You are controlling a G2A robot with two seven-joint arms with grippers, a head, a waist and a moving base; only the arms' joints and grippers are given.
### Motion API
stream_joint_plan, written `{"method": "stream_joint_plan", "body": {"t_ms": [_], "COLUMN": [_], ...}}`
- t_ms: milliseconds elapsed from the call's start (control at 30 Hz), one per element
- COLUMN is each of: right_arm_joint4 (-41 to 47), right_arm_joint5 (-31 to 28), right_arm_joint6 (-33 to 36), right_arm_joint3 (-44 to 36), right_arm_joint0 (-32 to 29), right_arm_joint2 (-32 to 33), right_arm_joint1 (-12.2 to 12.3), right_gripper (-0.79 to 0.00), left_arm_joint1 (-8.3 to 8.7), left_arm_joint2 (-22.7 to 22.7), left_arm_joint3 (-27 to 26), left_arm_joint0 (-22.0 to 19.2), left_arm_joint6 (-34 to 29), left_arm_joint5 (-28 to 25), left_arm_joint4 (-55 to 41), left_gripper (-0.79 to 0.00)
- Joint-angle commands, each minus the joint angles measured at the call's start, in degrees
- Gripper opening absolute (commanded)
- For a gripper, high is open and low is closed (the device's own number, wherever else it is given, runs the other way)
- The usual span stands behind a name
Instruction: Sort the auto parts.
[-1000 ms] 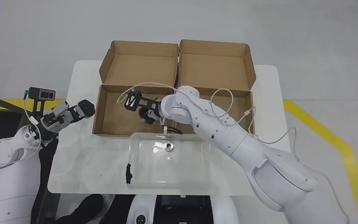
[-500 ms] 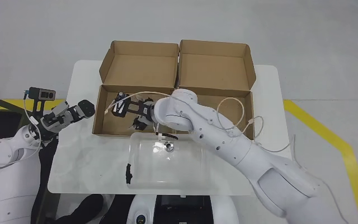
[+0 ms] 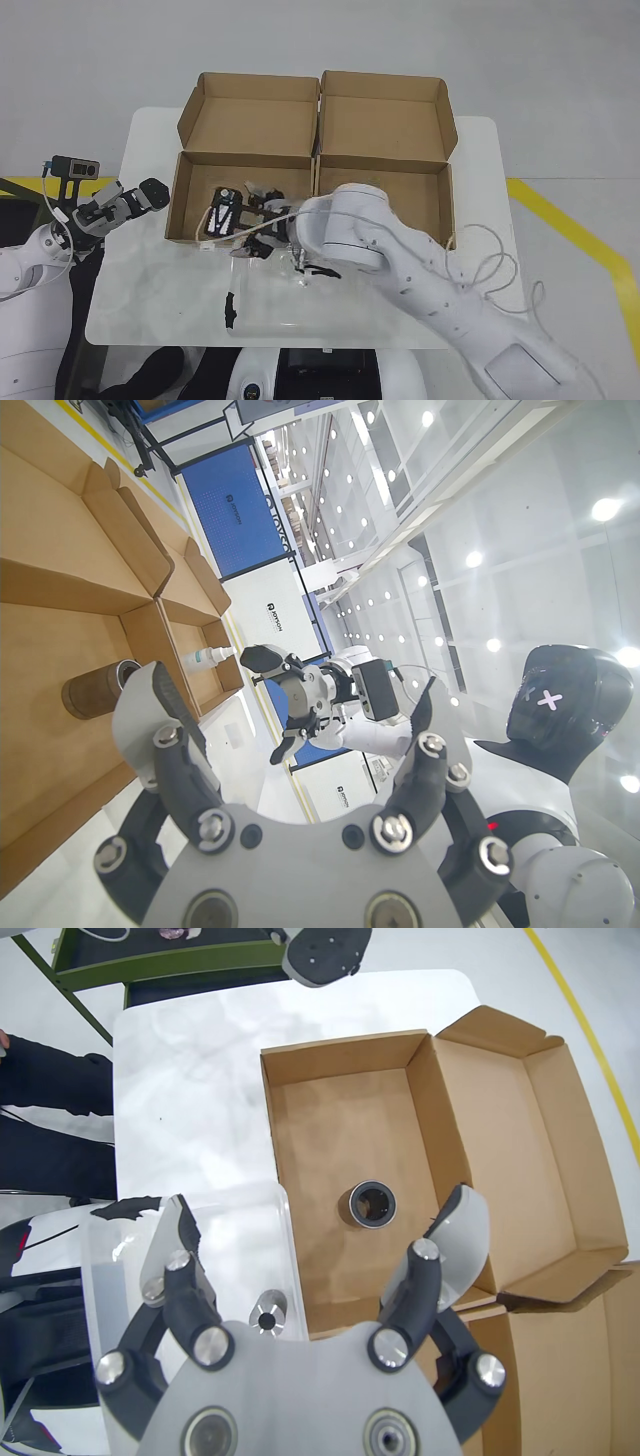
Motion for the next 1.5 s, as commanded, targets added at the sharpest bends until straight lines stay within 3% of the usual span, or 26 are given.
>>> {"method": "stream_joint_plan", "body": {"t_ms": [0,567,867,1167,1467], "right_arm_joint4": [-0.28,-2.08,-3.86,-7.54,-7.85], "right_arm_joint5": [-0.57,-8.4,-11.77,-15.18,-15.78], "right_arm_joint6": [1.3,9.51,7.74,3.02,-0.01], "right_arm_joint3": [-2.69,-19.15,-21.98,-17.94,-13.1], "right_arm_joint0": [-2.17,-20.9,-28.35,-30.1,-28.4], "right_arm_joint2": [1.33,12.92,17.47,17.49,14.93], "right_arm_joint1": [0.69,6.53,8.91,10.14,10.47], "right_gripper": [-0.022,-0.015,-0.022,-0.012,-0.065], "left_arm_joint1": [0.0,0.0,0.0,0.0,0.0], "left_arm_joint2": [0.0,0.0,0.0,0.0,0.0], "left_arm_joint3": [0.0,0.0,0.0,0.0,0.0], "left_arm_joint0": [0.0,0.0,0.0,0.0,0.0], "left_arm_joint6": [0.0,0.0,0.0,0.0,0.0], "left_arm_joint5": [0.0,0.0,0.0,0.0,0.0], "left_arm_joint4": [0.0,0.0,0.0,0.0,0.0], "left_gripper": [0.0,0.0,0.0,0.0,0.0]}}
